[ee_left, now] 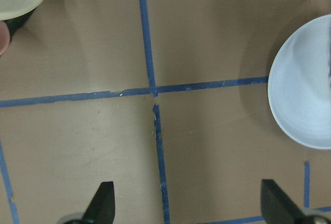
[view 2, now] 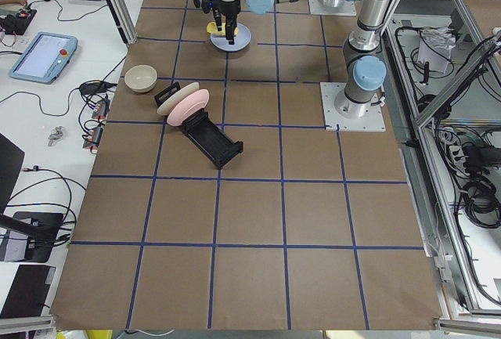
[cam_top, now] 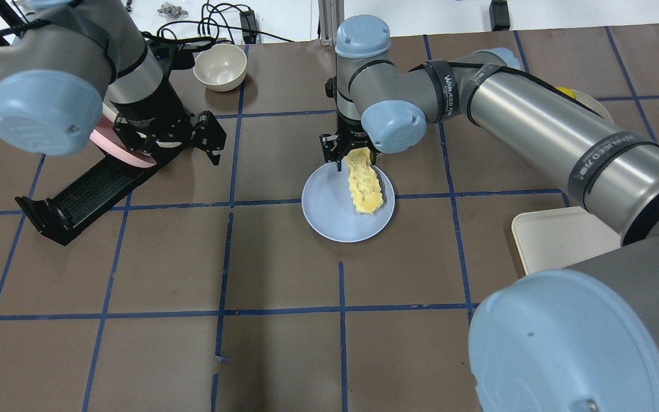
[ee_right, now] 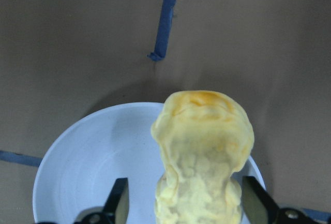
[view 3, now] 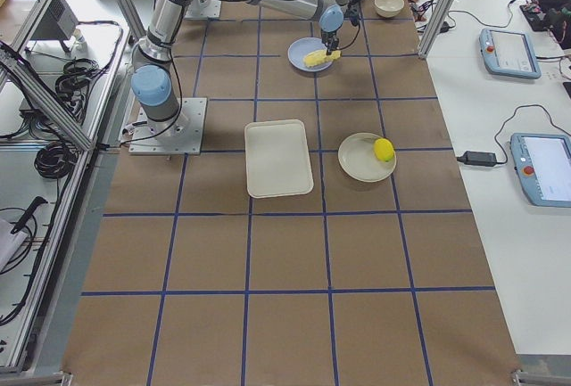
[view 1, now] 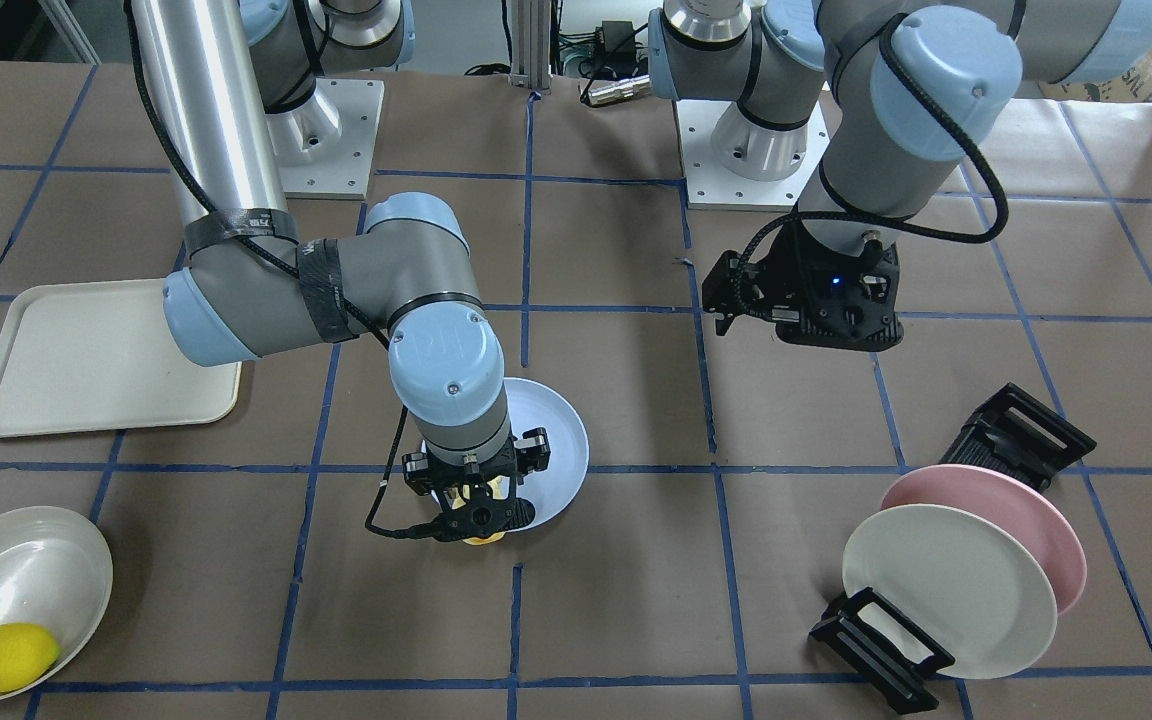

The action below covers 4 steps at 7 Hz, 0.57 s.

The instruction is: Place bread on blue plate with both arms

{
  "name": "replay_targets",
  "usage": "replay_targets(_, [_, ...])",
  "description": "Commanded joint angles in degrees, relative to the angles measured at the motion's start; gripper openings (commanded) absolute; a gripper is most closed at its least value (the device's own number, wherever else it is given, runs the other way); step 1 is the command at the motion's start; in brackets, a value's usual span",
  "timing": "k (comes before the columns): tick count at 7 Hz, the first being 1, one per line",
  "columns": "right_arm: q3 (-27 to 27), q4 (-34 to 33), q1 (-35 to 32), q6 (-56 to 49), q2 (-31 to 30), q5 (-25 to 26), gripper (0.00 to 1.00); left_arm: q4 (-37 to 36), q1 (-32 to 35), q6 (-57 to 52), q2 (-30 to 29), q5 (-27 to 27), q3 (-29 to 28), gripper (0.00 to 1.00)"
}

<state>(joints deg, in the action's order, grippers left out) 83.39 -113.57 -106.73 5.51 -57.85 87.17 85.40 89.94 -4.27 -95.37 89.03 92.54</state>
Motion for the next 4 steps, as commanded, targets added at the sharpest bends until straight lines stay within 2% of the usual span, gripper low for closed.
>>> replay_targets(1, [1.3,1.1,1.7,-1.3,-5.7,0.3,1.00,5.3,-0.1,0.0,0.9,2.9,-5.9,1.00])
replay_targets(2, [2.2,2.5,4.8,-2.6,-8.9,0.3,1.00,5.2,-2.4,0.0,2.4,2.1,-5.9,1.00])
replay_targets(4, [2.7,12.4,10.5,-4.4,-19.3,0.4,1.00,5.6,-3.5,0.7,2.7,2.5,-5.4,1.00])
